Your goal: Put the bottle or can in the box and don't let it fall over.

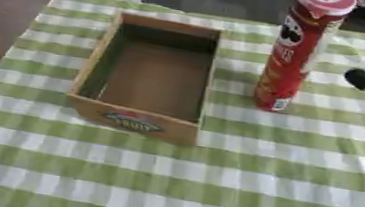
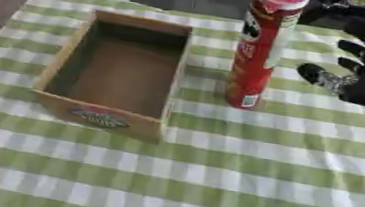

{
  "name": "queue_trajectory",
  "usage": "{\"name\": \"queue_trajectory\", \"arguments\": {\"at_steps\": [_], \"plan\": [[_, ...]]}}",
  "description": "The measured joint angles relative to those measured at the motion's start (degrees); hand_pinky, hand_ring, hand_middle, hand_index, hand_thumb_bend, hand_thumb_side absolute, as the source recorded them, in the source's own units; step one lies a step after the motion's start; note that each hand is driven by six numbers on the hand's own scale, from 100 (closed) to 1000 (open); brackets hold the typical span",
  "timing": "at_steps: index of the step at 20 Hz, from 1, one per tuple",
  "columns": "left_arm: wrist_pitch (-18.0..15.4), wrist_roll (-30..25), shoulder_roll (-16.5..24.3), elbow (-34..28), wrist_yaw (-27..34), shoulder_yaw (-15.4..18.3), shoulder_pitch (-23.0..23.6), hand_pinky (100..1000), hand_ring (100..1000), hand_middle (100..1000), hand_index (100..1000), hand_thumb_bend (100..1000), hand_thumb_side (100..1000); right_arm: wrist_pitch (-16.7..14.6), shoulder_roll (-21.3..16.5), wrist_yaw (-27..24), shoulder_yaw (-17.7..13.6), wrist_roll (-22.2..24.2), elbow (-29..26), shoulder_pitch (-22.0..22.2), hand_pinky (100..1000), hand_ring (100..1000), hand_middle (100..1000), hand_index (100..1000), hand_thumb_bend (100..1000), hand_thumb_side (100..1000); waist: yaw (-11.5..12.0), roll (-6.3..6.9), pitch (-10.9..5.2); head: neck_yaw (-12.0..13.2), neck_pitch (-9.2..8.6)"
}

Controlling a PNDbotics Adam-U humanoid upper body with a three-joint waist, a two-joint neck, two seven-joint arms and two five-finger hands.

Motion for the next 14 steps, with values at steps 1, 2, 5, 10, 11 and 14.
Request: {"name": "queue_trajectory", "arguments": {"at_steps": [1, 2, 5, 10, 11, 14], "plan": [[0.0, -0.1, 0.0, 0.0, 0.0, 0.0, 0.0, 671, 706, 649, 716, 302, 599, 0.1, 0.2, 0.1, 0.2, 0.3, 0.5, -0.6, 978, 1000, 1000, 976, 622, 100, 0.1, 0.00, 0.00, -0.1, 0.00], [0.0, -0.1, 0.0, 0.0, 0.0, 0.0, 0.0, 671, 706, 649, 716, 302, 599, 0.1, 0.4, 0.1, 0.4, 0.6, 1.1, -1.1, 978, 1000, 1000, 977, 622, 100, 0.1, 0.00, 0.00, -0.2, -0.01], [0.0, -0.2, 0.0, 0.0, 0.0, 0.0, 0.0, 671, 706, 649, 716, 302, 599, 0.4, 1.1, 0.1, 1.0, 1.5, 2.4, -2.6, 980, 1000, 1000, 978, 623, 100, 0.4, 0.00, 0.00, -0.3, -0.06], [0.1, -0.3, 0.0, 0.0, 0.1, 0.0, -0.1, 671, 706, 649, 716, 302, 599, 0.6, 2.4, 0.1, 1.9, 3.0, 3.8, -4.4, 983, 1000, 1000, 980, 626, 100, 0.6, -0.01, 0.00, -0.6, -0.24], [0.1, -0.3, 0.0, 0.0, 0.1, 0.0, -0.2, 671, 706, 648, 716, 302, 599, 0.7, 2.6, 0.1, 2.1, 3.3, 4.1, -4.8, 985, 1000, 1000, 981, 627, 100, 0.7, -0.01, 0.00, -0.7, -0.26], [0.1, -0.3, 0.0, 0.0, 0.1, 0.0, -0.3, 671, 705, 648, 716, 302, 599, 0.8, 3.3, 0.0, 2.4, 4.2, 4.8, -5.7, 987, 1000, 1000, 984, 630, 100, 0.8, -0.01, 0.00, -0.8, -0.28]]}}
